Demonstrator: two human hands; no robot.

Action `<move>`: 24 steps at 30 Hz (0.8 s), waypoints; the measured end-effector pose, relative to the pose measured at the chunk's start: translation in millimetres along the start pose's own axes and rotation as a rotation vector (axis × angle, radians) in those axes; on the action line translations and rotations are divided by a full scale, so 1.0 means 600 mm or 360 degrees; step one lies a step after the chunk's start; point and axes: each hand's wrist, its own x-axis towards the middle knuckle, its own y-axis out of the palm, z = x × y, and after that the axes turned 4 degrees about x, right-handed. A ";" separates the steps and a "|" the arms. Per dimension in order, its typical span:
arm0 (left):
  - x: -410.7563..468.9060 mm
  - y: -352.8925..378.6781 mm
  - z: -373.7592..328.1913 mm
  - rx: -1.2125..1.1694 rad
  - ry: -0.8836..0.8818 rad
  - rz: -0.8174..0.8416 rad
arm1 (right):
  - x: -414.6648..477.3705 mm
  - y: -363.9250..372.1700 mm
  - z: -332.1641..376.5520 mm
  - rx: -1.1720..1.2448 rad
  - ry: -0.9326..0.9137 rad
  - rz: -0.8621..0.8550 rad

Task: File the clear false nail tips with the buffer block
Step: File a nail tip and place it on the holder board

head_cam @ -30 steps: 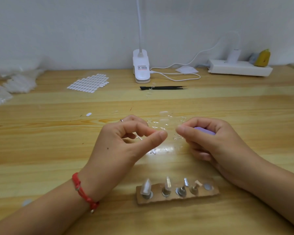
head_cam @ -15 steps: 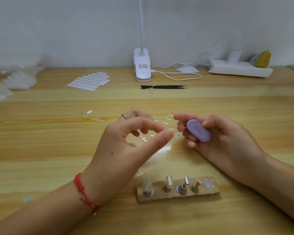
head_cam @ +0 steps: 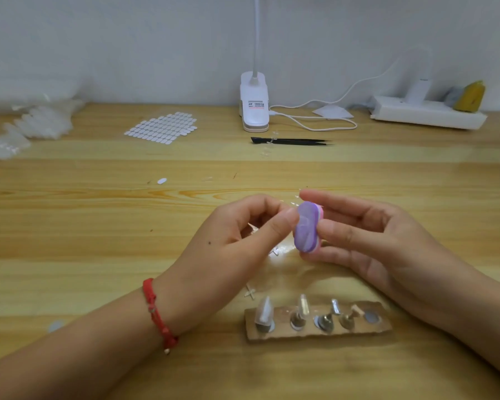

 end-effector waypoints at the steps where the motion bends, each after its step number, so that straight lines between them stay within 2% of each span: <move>1: 0.000 0.000 0.000 0.0016 0.0016 -0.0005 | 0.000 0.001 0.000 -0.0023 -0.0001 -0.0004; 14: -0.001 0.004 -0.001 0.0104 0.0056 -0.0054 | -0.003 0.008 0.002 -0.0038 0.0004 -0.0053; 18: -0.002 0.008 0.000 0.0186 0.0064 0.0012 | -0.002 0.004 0.002 0.0025 -0.0013 -0.0150; 22: -0.001 0.004 -0.002 0.0158 0.0037 -0.0085 | -0.002 0.009 0.003 -0.0062 0.0035 -0.0068; 24: -0.001 0.004 -0.002 0.0171 0.0016 -0.0043 | -0.001 0.008 0.003 -0.0040 0.0027 -0.0094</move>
